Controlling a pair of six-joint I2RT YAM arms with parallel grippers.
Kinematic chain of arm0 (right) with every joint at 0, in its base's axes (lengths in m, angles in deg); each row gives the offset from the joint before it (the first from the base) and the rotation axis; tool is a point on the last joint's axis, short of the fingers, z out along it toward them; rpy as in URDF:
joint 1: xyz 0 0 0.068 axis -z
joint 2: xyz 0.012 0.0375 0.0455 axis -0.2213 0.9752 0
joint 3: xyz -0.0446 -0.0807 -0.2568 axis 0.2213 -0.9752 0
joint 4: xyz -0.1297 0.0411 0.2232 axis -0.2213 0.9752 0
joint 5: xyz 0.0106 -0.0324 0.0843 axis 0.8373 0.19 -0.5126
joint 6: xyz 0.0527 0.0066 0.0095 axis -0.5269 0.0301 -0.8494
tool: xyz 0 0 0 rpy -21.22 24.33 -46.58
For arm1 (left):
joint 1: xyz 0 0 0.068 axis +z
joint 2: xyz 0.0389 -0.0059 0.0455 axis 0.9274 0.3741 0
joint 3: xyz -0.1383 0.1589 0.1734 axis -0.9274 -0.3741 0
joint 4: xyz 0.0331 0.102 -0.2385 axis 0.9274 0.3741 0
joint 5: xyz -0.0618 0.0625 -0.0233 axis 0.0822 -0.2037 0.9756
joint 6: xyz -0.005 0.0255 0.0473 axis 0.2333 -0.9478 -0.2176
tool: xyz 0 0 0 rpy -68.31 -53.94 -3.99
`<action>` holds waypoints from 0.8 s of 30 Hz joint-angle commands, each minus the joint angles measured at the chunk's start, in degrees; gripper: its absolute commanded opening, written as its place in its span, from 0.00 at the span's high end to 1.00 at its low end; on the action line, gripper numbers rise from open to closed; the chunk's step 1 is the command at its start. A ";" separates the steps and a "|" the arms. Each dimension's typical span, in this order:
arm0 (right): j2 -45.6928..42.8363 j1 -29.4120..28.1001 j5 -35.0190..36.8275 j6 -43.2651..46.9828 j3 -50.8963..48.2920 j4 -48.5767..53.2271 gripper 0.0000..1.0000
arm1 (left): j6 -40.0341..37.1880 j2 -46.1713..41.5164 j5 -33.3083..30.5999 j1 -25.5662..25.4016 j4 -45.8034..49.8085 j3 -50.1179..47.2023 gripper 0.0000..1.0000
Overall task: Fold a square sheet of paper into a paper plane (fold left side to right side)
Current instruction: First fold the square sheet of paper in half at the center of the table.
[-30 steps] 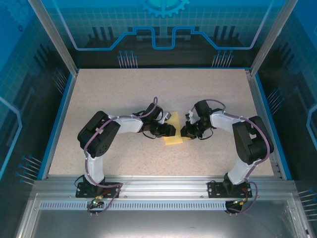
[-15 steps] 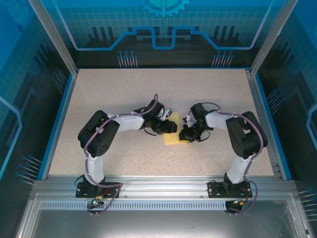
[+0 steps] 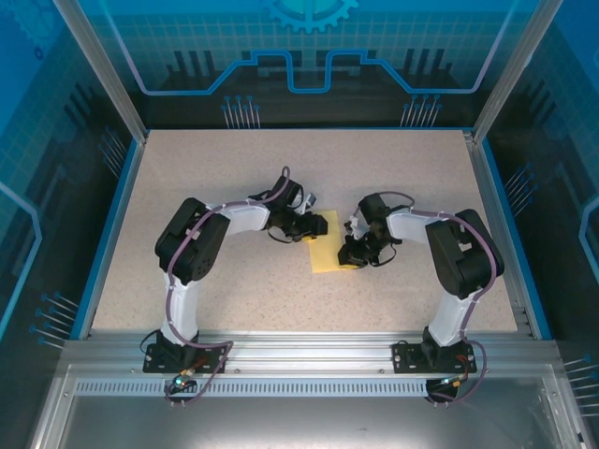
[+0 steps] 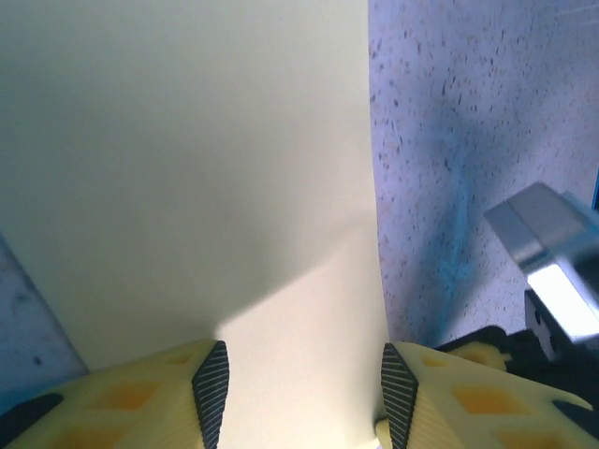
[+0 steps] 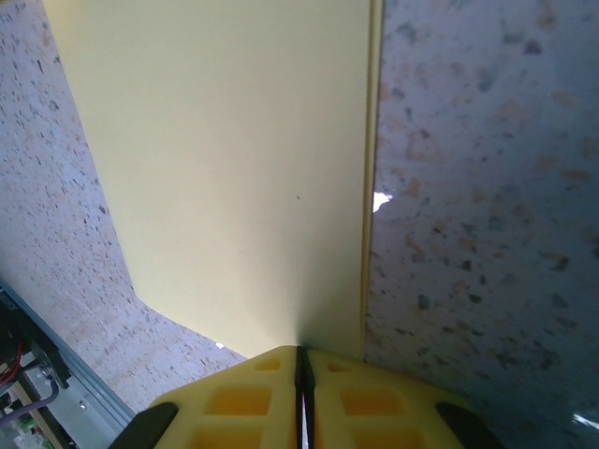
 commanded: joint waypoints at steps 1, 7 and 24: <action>2.92 -0.54 7.42 1.16 -0.71 3.44 0.89 | -0.67 3.36 -2.92 2.25 3.85 4.99 0.49; 3.37 -0.87 6.97 1.10 -0.69 3.09 0.89 | -1.36 8.69 -4.42 4.80 8.99 14.61 0.48; -9.99 0.62 2.21 0.34 1.02 -1.57 0.68 | -4.52 -5.62 -4.14 7.13 9.84 9.86 0.45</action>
